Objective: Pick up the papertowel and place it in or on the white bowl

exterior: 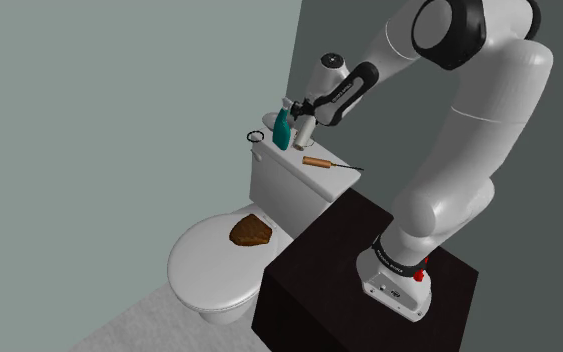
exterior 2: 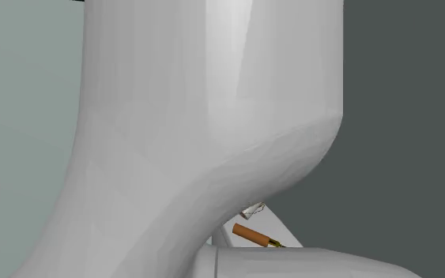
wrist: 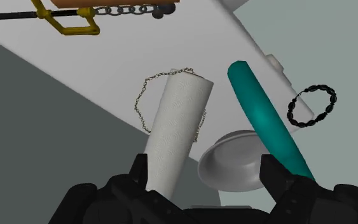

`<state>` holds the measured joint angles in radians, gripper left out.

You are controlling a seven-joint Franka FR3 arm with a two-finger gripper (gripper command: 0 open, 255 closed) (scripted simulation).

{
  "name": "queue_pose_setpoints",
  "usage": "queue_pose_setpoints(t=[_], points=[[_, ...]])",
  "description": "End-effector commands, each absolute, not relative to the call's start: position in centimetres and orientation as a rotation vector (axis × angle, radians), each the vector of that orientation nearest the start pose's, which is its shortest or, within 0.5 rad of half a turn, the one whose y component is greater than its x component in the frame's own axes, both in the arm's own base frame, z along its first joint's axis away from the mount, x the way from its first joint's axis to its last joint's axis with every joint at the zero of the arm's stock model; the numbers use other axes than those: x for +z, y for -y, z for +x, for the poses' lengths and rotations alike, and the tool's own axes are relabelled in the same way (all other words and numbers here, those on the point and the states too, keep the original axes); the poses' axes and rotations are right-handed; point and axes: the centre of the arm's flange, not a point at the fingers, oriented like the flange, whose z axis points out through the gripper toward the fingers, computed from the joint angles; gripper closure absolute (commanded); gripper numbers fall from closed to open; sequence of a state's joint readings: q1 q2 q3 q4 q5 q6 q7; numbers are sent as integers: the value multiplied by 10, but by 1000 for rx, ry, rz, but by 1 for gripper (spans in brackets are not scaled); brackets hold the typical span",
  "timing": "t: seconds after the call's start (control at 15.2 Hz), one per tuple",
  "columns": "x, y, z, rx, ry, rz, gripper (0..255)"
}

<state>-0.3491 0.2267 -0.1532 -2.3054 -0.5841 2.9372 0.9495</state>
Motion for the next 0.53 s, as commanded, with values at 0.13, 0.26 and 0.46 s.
queue_pose_setpoints(t=[0.13, 0.26, 0.46], points=[[252, 270, 518, -758, -1533, -2867, 0], [237, 288, 523, -780, -1601, -2839, 0], [223, 298, 528, -787, -1622, -2830, 0]])
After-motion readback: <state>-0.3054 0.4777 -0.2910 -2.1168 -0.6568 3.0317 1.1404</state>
